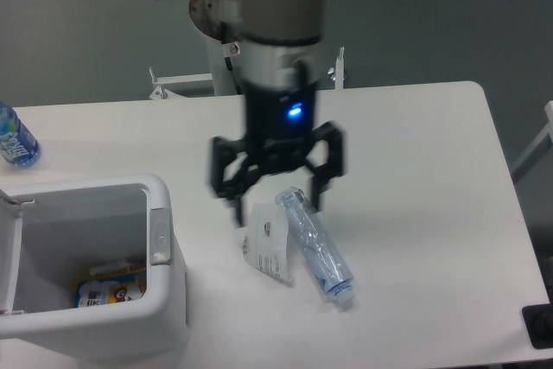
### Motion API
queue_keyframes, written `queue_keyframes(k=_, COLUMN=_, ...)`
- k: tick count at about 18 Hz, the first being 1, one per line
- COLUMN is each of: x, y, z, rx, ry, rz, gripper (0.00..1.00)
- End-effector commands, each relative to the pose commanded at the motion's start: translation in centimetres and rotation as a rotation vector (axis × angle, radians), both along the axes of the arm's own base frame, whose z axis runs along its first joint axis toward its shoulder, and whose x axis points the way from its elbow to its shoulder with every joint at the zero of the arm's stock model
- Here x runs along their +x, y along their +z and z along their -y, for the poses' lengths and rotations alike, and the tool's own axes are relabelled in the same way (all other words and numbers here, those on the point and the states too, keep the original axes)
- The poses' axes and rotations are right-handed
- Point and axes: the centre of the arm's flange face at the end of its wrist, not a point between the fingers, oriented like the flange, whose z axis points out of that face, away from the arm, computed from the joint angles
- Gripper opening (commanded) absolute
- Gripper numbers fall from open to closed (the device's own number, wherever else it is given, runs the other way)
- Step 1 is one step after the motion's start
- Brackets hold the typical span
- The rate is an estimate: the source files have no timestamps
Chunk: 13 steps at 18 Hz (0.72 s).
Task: Open the trash can
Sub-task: 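Lift the gripper away from the opened trash can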
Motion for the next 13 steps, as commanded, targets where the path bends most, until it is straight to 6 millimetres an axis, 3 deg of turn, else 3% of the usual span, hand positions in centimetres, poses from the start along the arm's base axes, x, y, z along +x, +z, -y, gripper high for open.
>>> queue_keyframes(k=3, x=-2.4, y=-1.1, z=3.5, rx=-0.12, ry=-0.039, rz=-0.083, gripper=1.0)
queue_keyframes(k=8, x=-5.1, y=-6.4, z=7.4, rx=-0.39, ry=-0.208, rz=-0.145, gripper=1.0)
queue_keyframes(k=13, x=-6.8, y=-7.8, z=8.5, rx=-0.434, ry=-0.271, rz=-0.154, gripper=1.0)
